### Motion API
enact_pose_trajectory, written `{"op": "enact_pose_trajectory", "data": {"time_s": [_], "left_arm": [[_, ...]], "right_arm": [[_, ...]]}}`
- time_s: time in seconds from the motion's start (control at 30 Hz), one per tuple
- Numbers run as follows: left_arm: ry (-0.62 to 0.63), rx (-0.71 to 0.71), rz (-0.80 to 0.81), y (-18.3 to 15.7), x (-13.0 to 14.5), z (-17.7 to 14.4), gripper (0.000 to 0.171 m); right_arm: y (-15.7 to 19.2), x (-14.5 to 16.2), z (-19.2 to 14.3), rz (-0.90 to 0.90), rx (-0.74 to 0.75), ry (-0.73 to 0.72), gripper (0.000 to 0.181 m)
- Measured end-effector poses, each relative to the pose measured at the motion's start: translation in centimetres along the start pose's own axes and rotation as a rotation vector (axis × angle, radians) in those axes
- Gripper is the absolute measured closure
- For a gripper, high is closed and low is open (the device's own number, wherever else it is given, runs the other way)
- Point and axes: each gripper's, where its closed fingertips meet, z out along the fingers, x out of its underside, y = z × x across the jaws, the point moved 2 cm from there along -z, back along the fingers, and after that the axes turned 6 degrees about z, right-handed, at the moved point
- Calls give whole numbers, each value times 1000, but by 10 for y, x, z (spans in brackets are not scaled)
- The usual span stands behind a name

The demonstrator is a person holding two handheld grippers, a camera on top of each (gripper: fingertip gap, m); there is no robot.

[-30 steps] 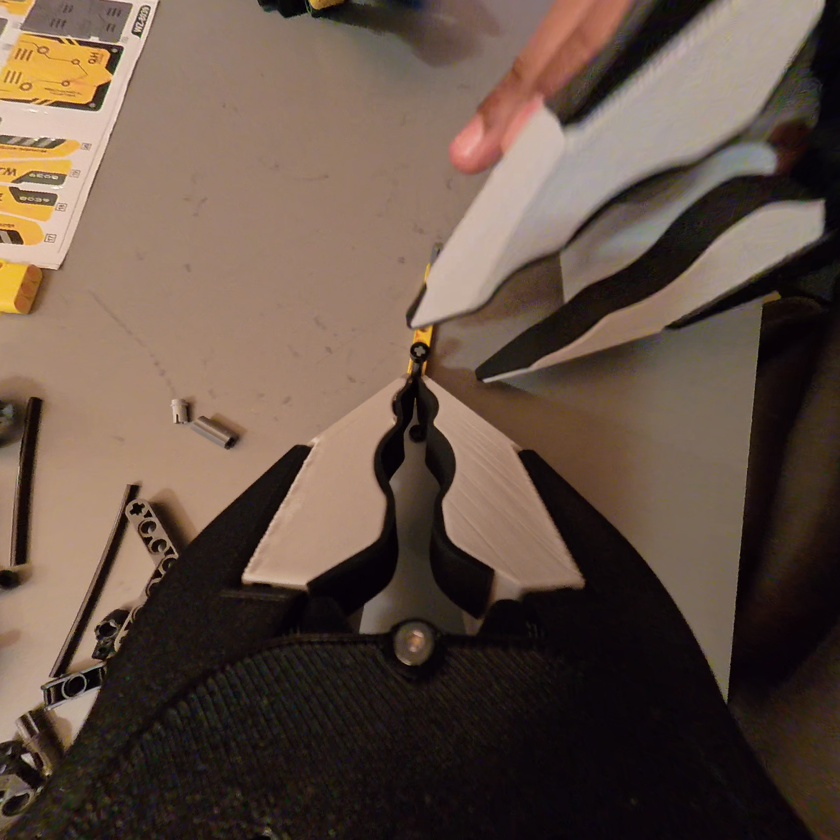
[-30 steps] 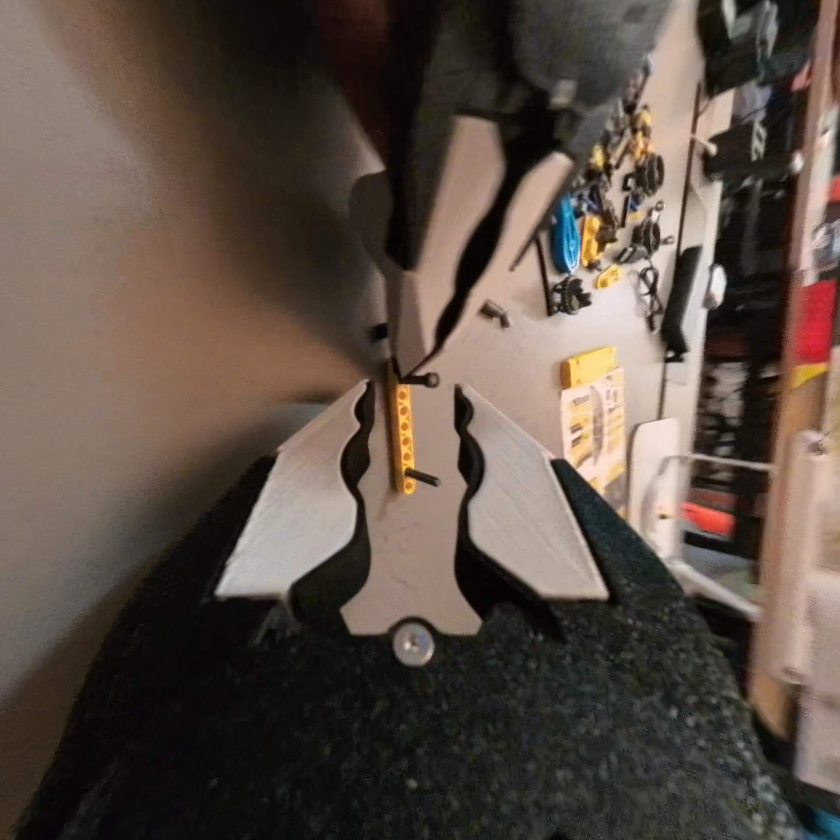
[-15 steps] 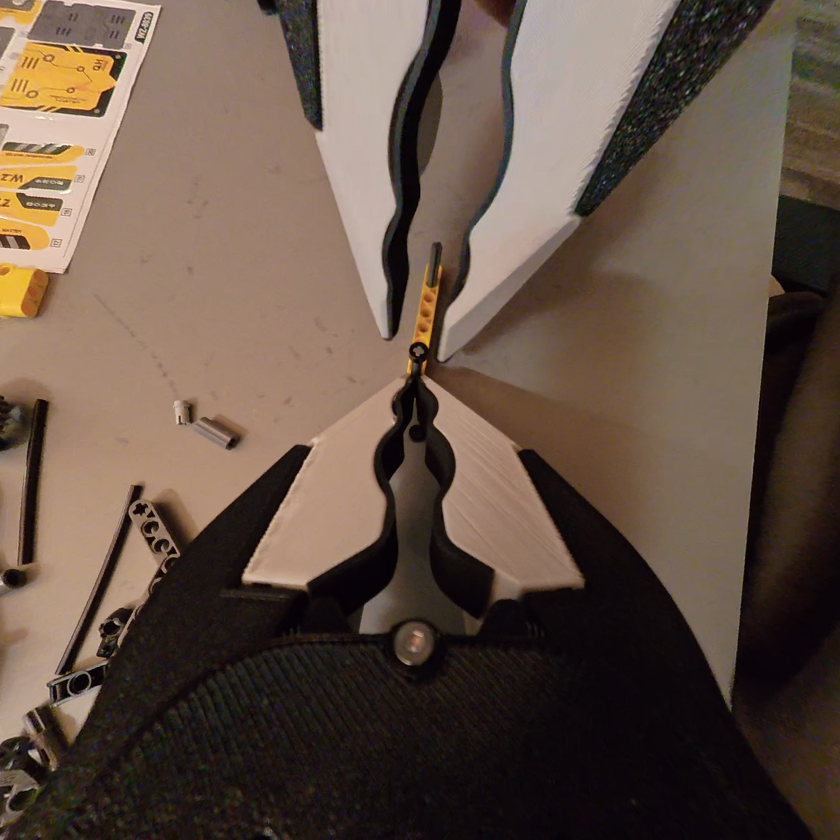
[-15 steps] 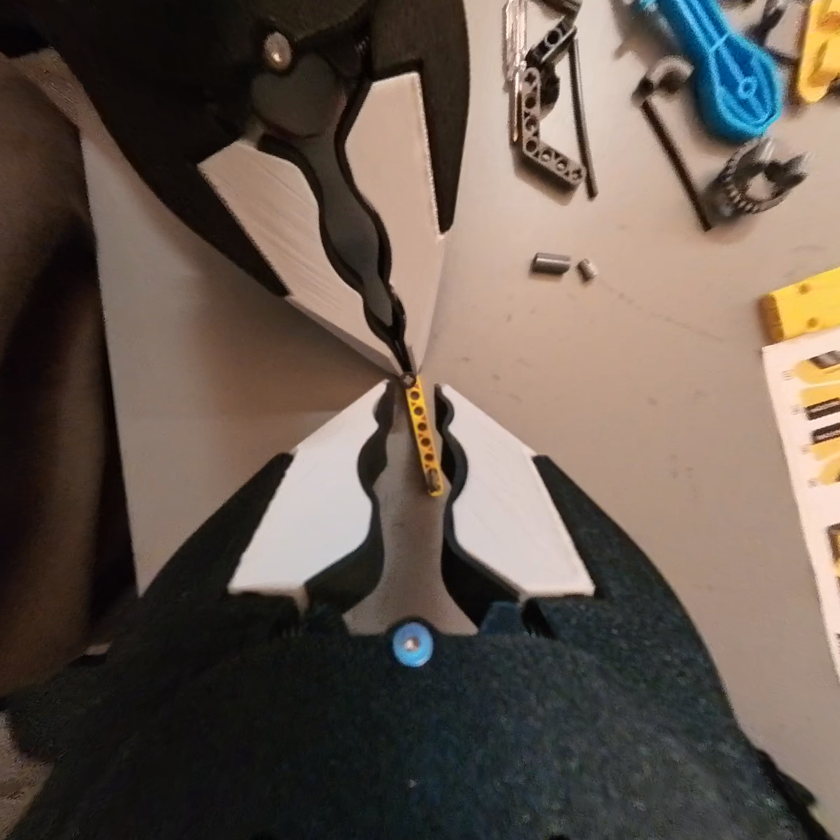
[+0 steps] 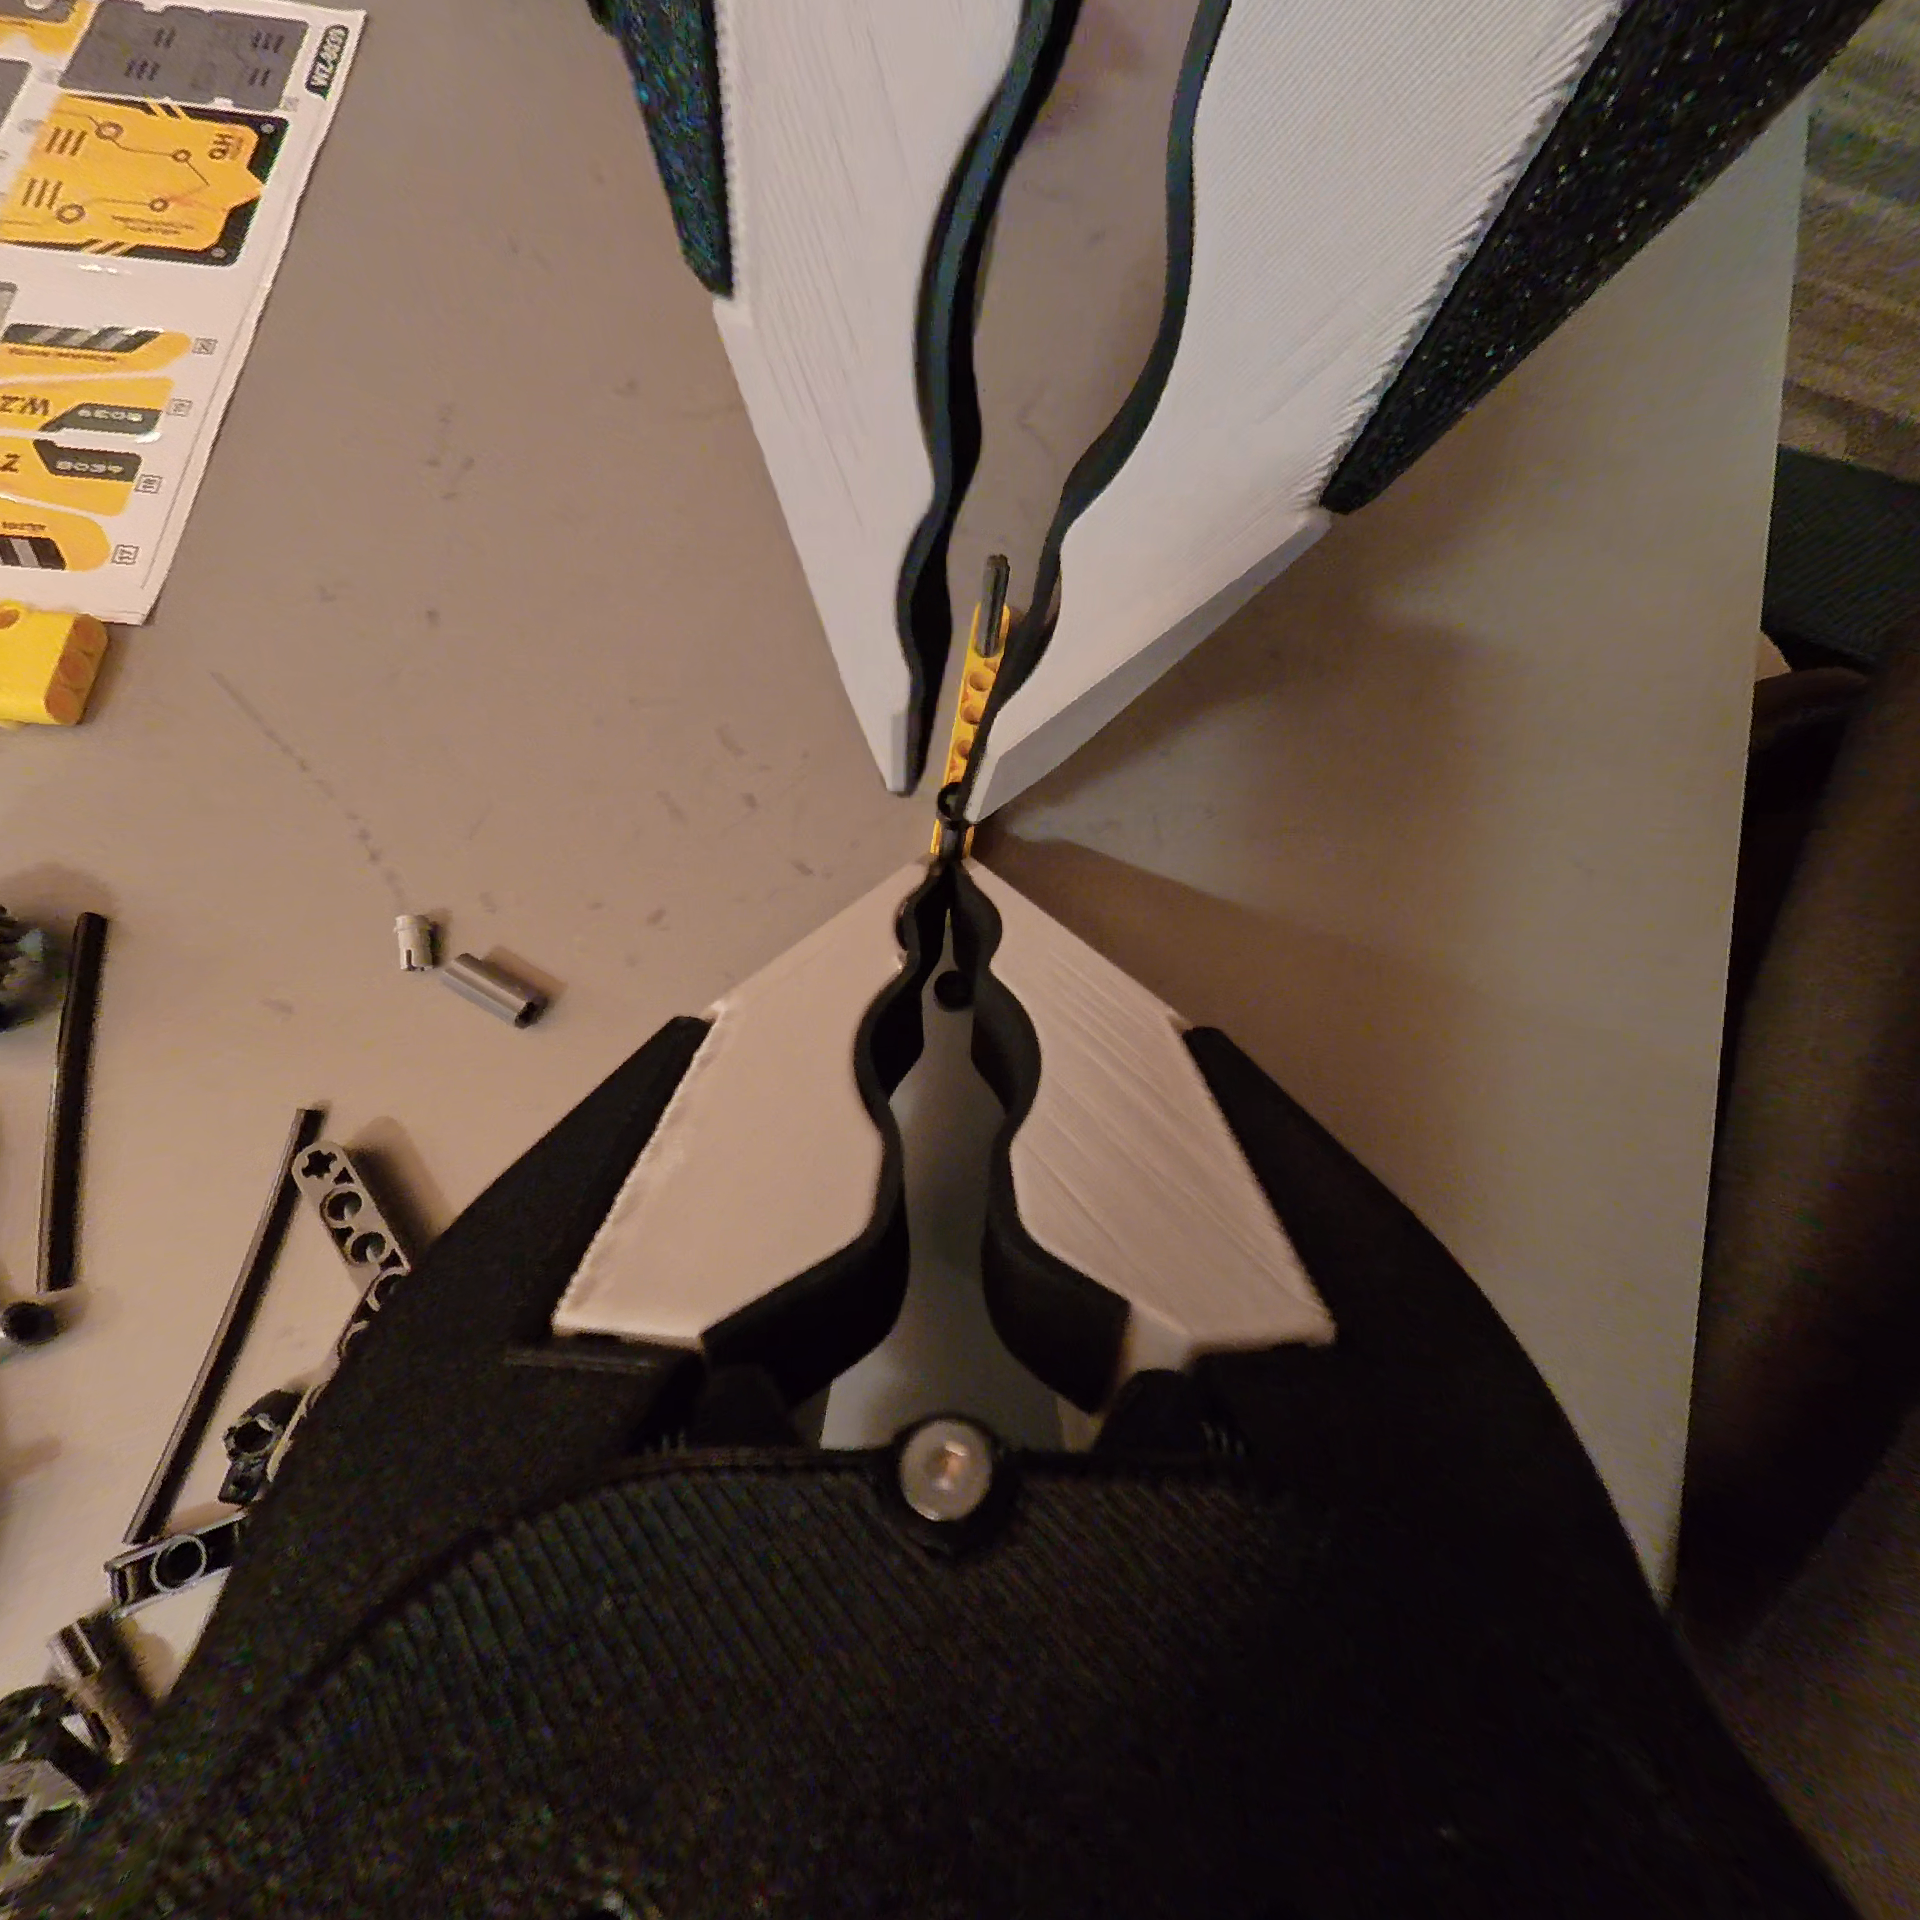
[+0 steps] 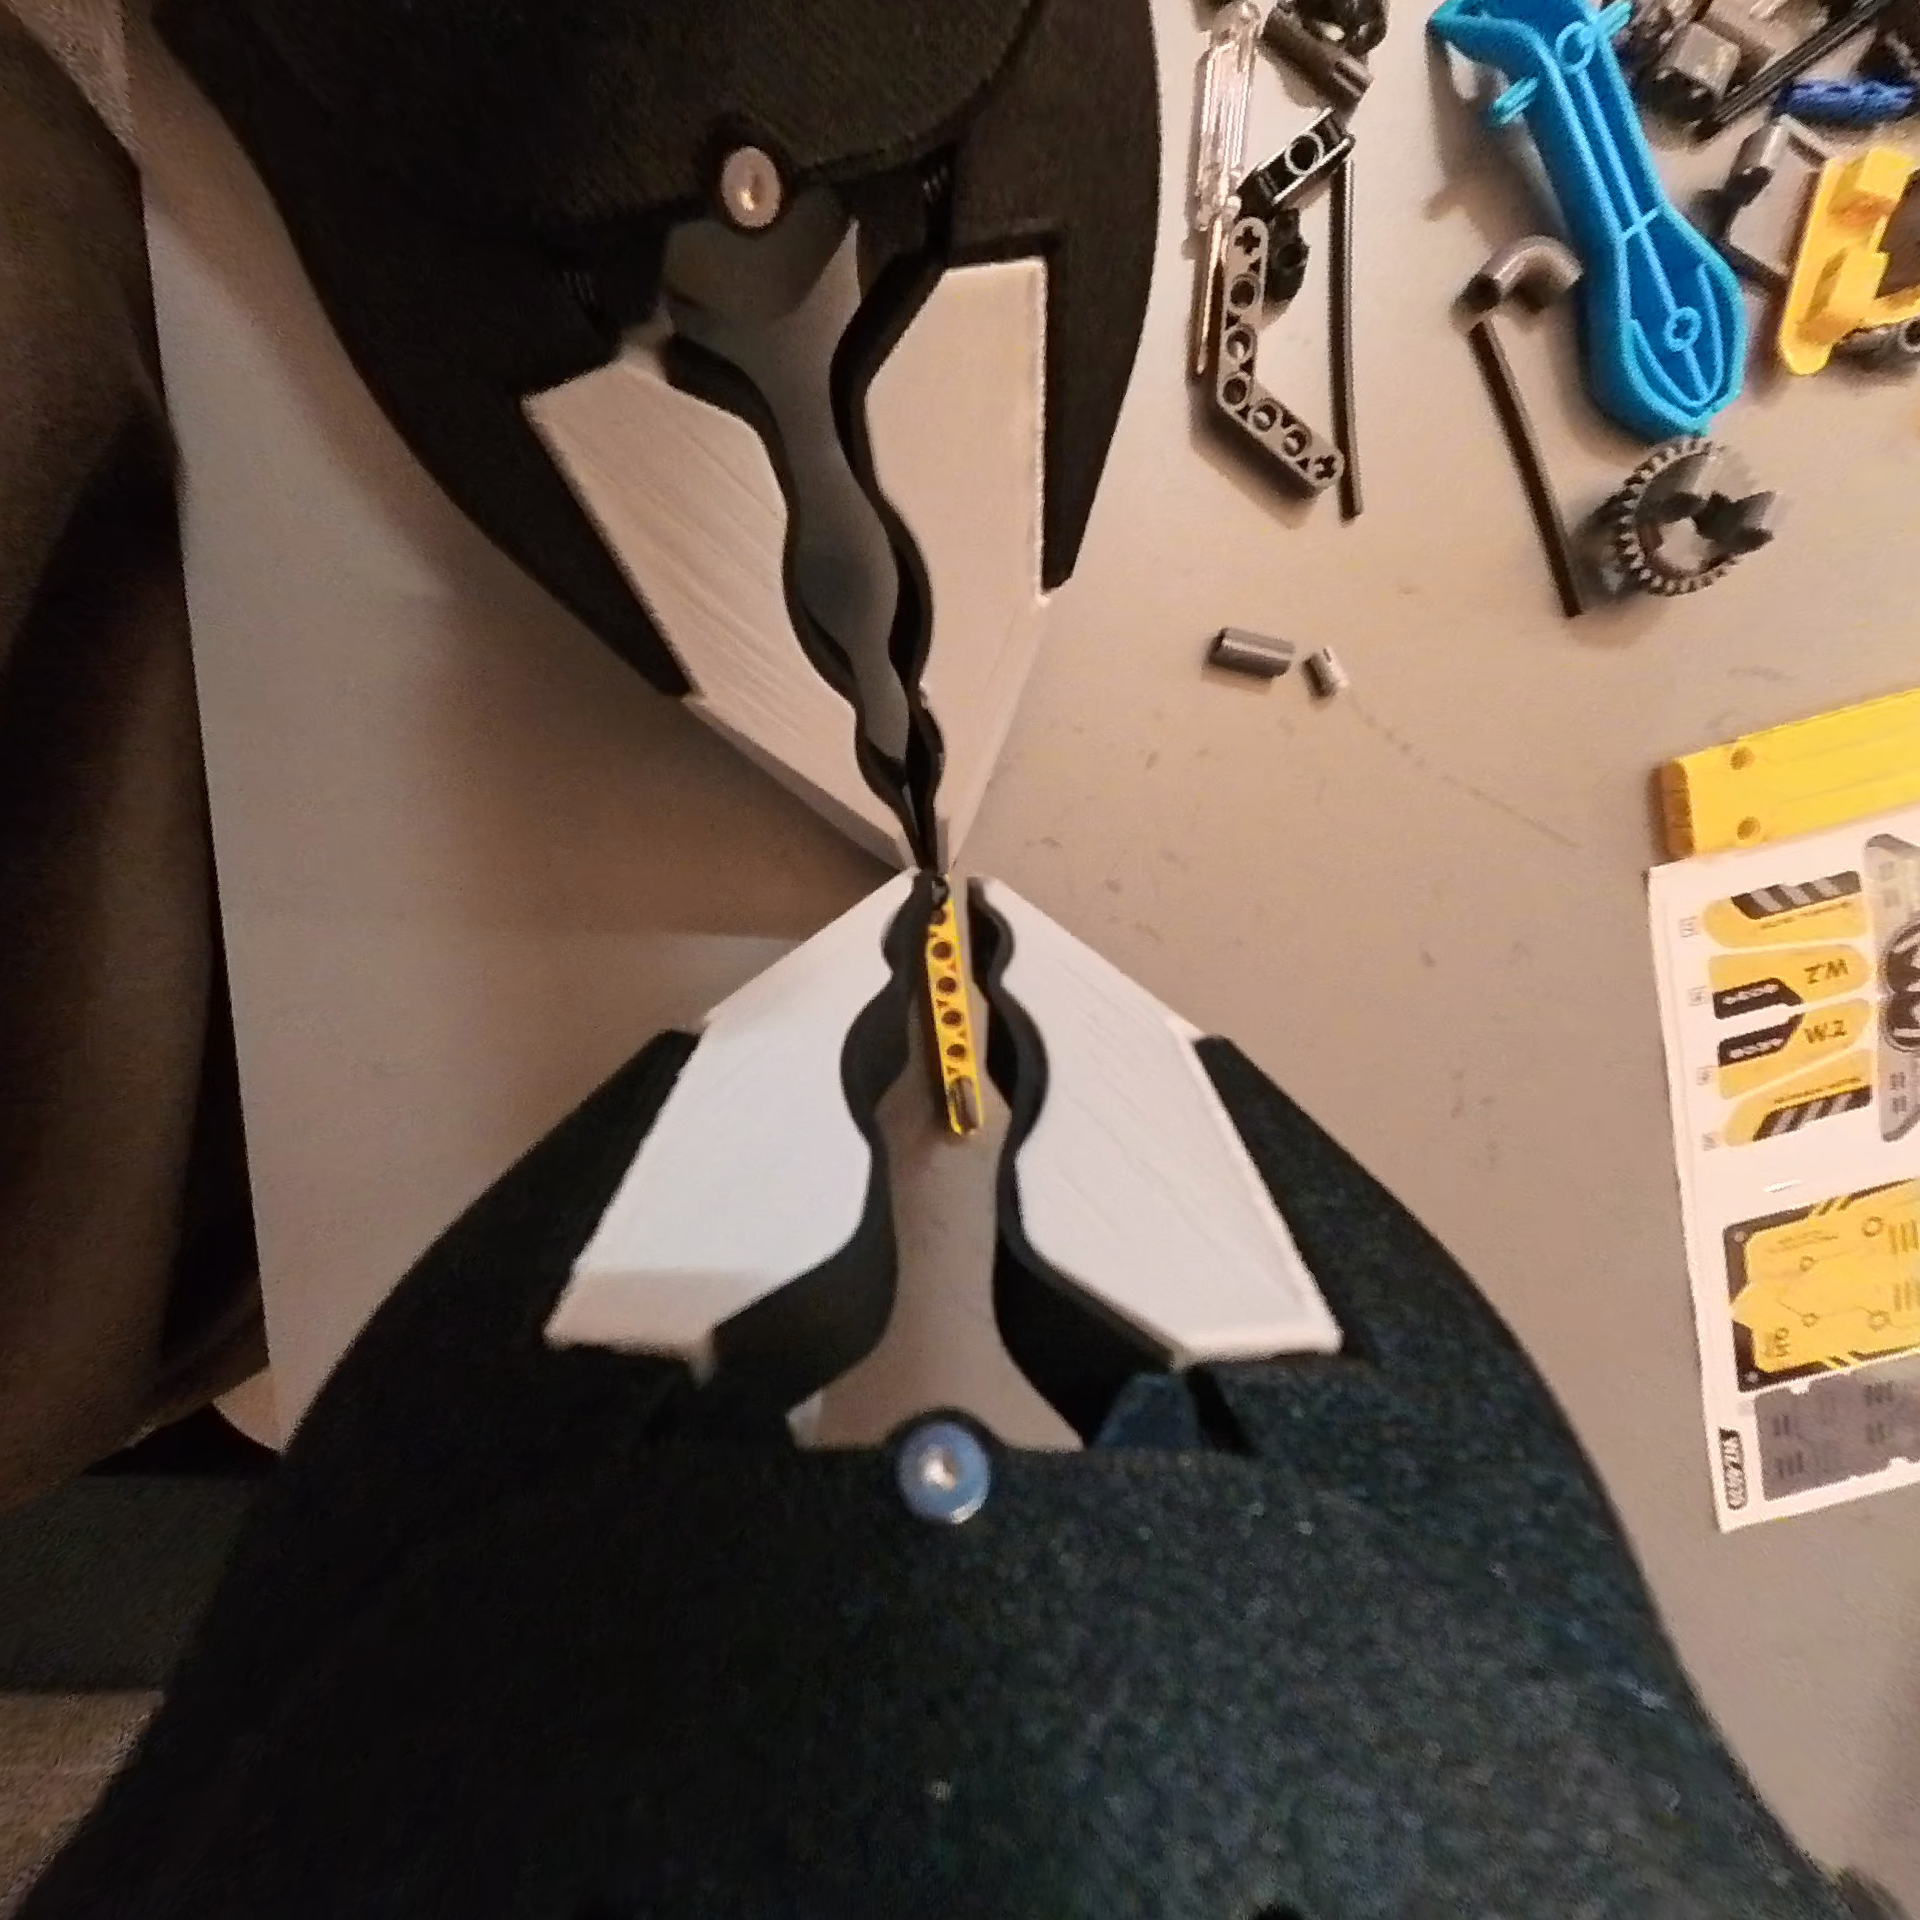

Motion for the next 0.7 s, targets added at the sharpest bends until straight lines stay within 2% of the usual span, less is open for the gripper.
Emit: {"op": "enact_pose_trajectory", "data": {"time_s": [0.1, 0.23, 0.57, 0.7], "left_arm": [[0, 0, -1, 0, 0, 0, 171], [0, -1, -1, 0, 0, 0, 171], [-1, 0, 3, 0, 0, 0, 171], [-1, -1, 8, -1, 0, 0, 171]], "right_arm": [[2, 1, 0, 13, -29, 7, 168], [2, 2, 3, -2, -25, 12, 174], [5, 3, 5, -23, -39, 44, 175], [5, 9, 18, -60, -41, 81, 175]]}}
